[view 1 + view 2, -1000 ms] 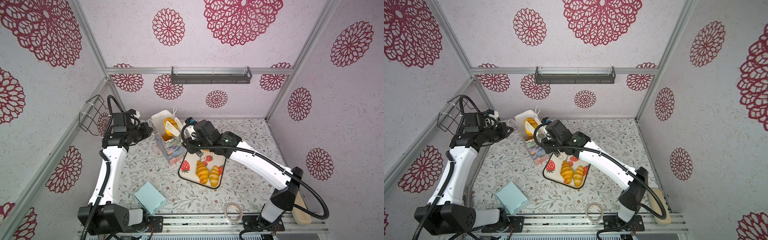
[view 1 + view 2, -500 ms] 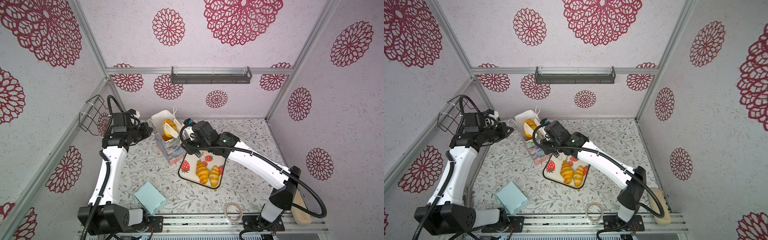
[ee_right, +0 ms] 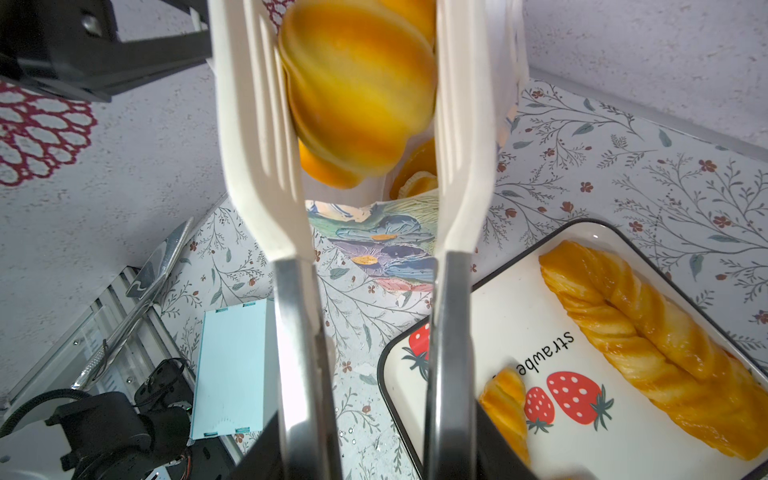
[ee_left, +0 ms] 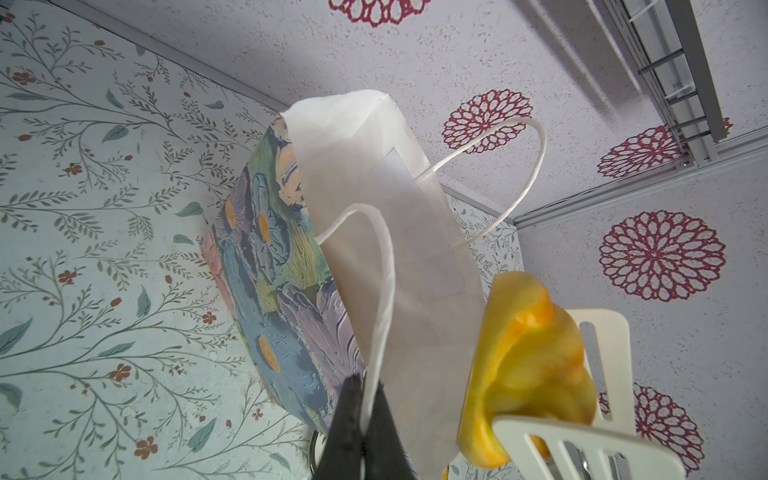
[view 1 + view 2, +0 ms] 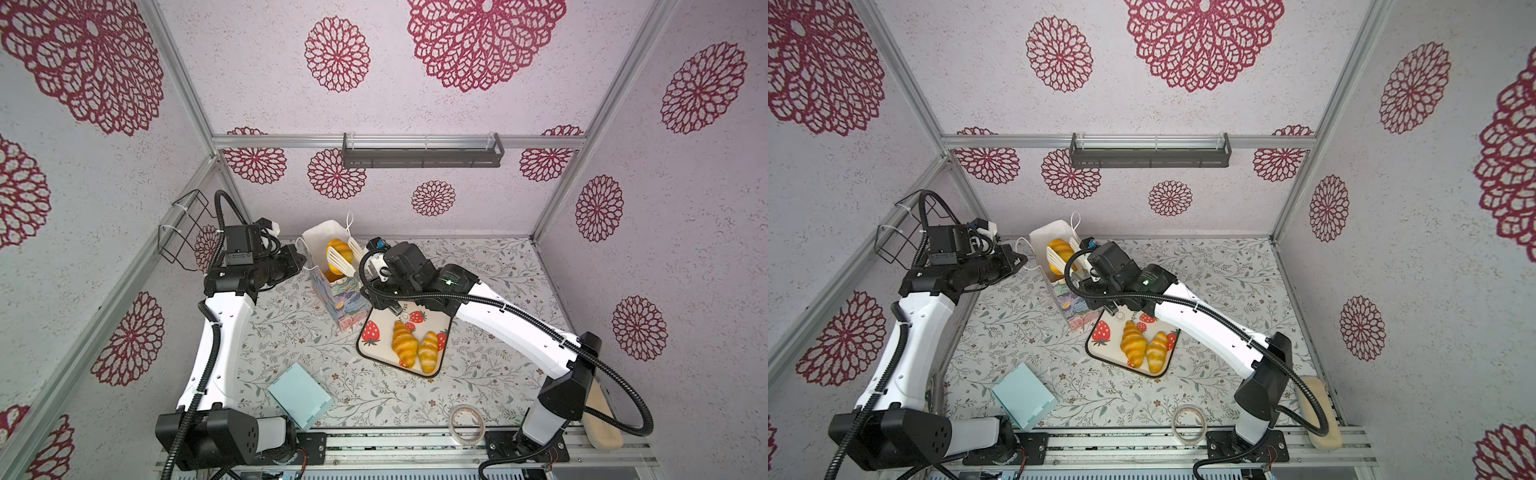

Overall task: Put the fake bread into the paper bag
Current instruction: 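Lower the croissant into the bag opening held by the left gripper, then open the right tongs and withdraw them from the bag over the tray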

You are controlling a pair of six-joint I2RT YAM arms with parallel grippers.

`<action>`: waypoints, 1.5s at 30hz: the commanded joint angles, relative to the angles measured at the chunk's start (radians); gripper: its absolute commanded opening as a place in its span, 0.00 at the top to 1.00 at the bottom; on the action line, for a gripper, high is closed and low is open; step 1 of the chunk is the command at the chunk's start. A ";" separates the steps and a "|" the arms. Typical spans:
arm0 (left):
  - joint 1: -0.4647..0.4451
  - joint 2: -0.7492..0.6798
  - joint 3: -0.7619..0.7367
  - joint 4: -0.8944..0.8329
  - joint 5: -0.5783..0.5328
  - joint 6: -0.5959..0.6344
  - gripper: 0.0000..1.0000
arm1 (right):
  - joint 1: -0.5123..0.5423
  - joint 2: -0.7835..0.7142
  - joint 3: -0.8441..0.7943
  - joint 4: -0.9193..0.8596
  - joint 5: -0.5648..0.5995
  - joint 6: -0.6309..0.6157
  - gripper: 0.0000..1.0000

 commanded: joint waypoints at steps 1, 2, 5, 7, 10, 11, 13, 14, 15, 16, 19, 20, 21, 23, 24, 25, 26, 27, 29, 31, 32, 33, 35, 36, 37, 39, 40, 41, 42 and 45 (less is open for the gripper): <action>0.010 -0.024 0.009 -0.001 -0.004 0.007 1.00 | 0.007 -0.010 0.007 0.065 0.001 -0.005 0.49; 0.011 -0.025 0.009 0.000 -0.004 0.006 1.00 | 0.006 -0.010 0.006 0.065 0.001 -0.004 0.49; 0.009 -0.025 0.010 -0.002 -0.003 0.006 1.00 | 0.006 -0.008 0.006 0.065 0.000 -0.004 0.48; 0.011 -0.025 0.009 -0.001 -0.004 0.006 1.00 | 0.007 -0.004 0.006 0.065 0.000 -0.005 0.47; 0.011 -0.026 0.008 -0.001 -0.004 0.006 1.00 | 0.007 -0.002 0.008 0.065 -0.001 -0.004 0.45; 0.011 -0.028 0.007 -0.002 -0.004 0.006 1.00 | 0.007 -0.002 0.008 0.064 -0.001 -0.002 0.44; 0.011 -0.028 0.007 -0.002 -0.004 0.007 1.00 | 0.007 -0.001 0.009 0.064 -0.003 -0.004 0.44; 0.011 -0.028 0.007 -0.002 -0.004 0.008 1.00 | 0.007 -0.001 0.008 0.064 -0.001 -0.003 0.44; 0.010 -0.028 0.007 -0.002 -0.004 0.006 1.00 | 0.007 -0.001 0.010 0.064 0.000 -0.003 0.44; 0.011 -0.028 0.007 -0.001 -0.004 0.007 1.00 | 0.006 -0.003 0.009 0.064 -0.001 -0.003 0.44; 0.011 -0.028 0.009 -0.002 -0.003 0.007 1.00 | 0.007 -0.010 0.010 0.061 0.007 -0.003 0.44; 0.011 -0.027 0.009 -0.001 -0.004 0.006 1.00 | 0.008 -0.014 0.008 0.059 0.012 -0.004 0.45; 0.011 -0.028 0.009 -0.002 -0.004 0.006 1.00 | 0.006 -0.019 0.008 0.058 0.018 -0.004 0.45; 0.011 -0.028 0.009 -0.001 -0.003 0.006 1.00 | 0.007 -0.029 0.004 0.055 0.027 -0.005 0.45; 0.011 -0.028 0.009 -0.002 -0.003 0.007 1.00 | 0.007 -0.034 0.001 0.052 0.034 -0.006 0.45; 0.011 -0.029 0.009 -0.002 -0.003 0.006 1.00 | 0.006 -0.041 -0.002 0.050 0.036 -0.006 0.45; 0.011 -0.029 0.009 -0.002 -0.002 0.007 1.00 | 0.005 -0.048 -0.007 0.049 0.041 -0.005 0.45; 0.011 -0.030 0.009 -0.001 -0.003 0.006 1.00 | 0.006 -0.056 -0.015 0.048 0.046 -0.006 0.45; 0.011 -0.031 0.007 -0.002 -0.003 0.006 1.00 | 0.005 -0.074 -0.030 0.047 0.055 -0.003 0.45; 0.011 -0.032 0.007 -0.001 -0.001 0.005 1.00 | 0.003 -0.090 -0.046 0.042 0.066 -0.001 0.45; 0.012 -0.032 0.007 -0.002 0.000 0.005 1.00 | 0.002 -0.100 -0.055 0.039 0.071 0.003 0.45; 0.012 -0.032 0.007 -0.001 -0.001 0.005 1.00 | 0.002 -0.110 -0.069 0.038 0.077 0.006 0.45; 0.012 -0.031 0.007 -0.002 0.002 0.004 1.00 | 0.000 -0.130 -0.093 0.036 0.081 0.013 0.45; 0.011 -0.031 0.008 -0.001 0.003 0.003 1.00 | -0.002 -0.141 -0.106 0.036 0.082 0.018 0.45; 0.011 -0.028 0.009 -0.001 0.005 0.003 1.00 | -0.002 -0.152 -0.118 0.036 0.084 0.021 0.45; 0.010 -0.026 0.010 -0.001 0.010 0.000 1.00 | -0.003 -0.171 -0.144 0.031 0.090 0.028 0.45; 0.011 -0.026 0.009 0.003 0.016 0.001 1.00 | -0.005 -0.179 -0.156 0.028 0.094 0.030 0.45; 0.011 -0.028 0.008 0.011 0.031 -0.001 1.00 | -0.006 -0.188 -0.170 0.024 0.098 0.035 0.45; 0.011 -0.031 0.004 0.026 0.052 -0.004 1.00 | -0.008 -0.197 -0.183 0.020 0.100 0.040 0.45; 0.011 -0.033 -0.001 0.048 0.080 -0.014 1.00 | -0.015 -0.222 -0.225 0.007 0.109 0.047 0.45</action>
